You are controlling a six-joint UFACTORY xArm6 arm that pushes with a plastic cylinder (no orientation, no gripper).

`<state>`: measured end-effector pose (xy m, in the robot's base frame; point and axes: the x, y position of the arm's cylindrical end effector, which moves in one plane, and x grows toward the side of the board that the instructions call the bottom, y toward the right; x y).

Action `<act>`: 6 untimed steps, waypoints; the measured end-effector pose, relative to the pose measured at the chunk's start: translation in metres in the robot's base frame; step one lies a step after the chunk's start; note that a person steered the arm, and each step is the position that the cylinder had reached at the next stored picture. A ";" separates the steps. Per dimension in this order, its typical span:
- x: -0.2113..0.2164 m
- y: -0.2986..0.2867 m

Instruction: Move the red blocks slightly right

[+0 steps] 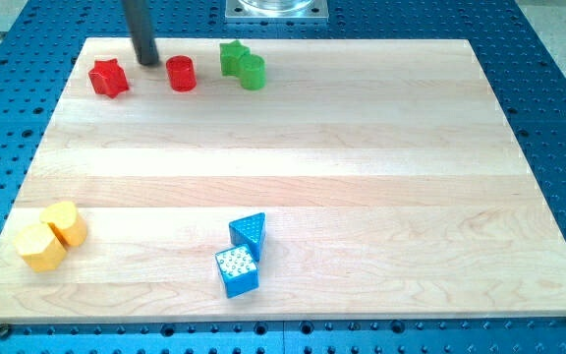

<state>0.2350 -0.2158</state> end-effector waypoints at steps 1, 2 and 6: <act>-0.007 -0.043; 0.025 -0.067; 0.017 0.018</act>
